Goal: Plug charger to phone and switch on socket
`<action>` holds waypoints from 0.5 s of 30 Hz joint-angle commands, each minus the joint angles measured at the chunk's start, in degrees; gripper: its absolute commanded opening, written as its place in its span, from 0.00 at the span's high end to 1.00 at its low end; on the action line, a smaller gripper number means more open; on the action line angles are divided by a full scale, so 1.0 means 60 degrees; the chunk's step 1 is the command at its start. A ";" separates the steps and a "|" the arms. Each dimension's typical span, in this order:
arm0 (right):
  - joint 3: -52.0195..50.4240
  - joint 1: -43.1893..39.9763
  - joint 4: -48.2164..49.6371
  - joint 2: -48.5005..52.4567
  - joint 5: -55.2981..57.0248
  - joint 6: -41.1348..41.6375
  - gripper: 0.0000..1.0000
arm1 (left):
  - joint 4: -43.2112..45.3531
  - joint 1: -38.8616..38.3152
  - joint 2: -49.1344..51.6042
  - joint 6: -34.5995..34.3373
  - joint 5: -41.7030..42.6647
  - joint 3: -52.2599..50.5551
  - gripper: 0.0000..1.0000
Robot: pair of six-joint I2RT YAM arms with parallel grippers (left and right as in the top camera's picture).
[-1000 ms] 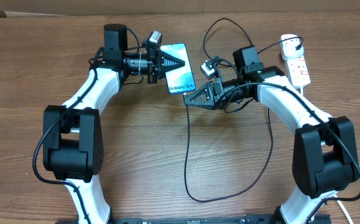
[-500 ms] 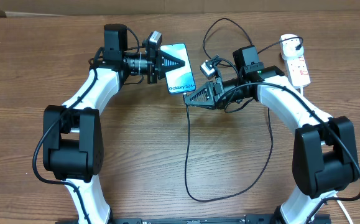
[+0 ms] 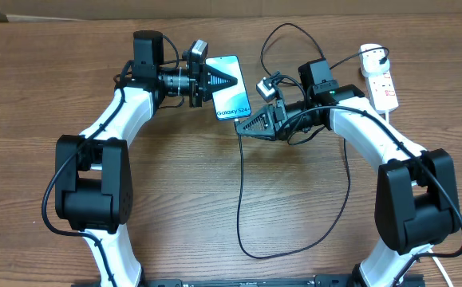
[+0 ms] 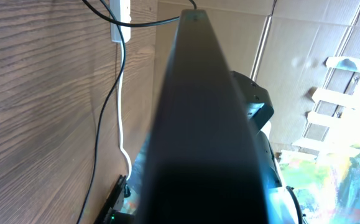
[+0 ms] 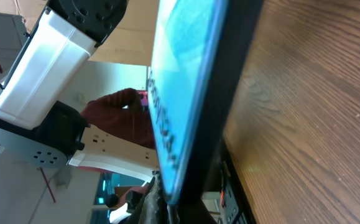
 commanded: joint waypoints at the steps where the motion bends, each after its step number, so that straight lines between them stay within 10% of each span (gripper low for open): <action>1: 0.0171 0.0073 0.0029 -0.0259 -0.0335 -0.0004 0.96 | 0.0025 -0.0062 -0.0073 -0.0029 0.0062 0.0149 0.96; 15: 0.0171 0.0036 0.0007 -0.0259 -0.0215 -0.0007 0.96 | 0.0022 0.0000 -0.0073 -0.0036 0.0324 0.0149 0.96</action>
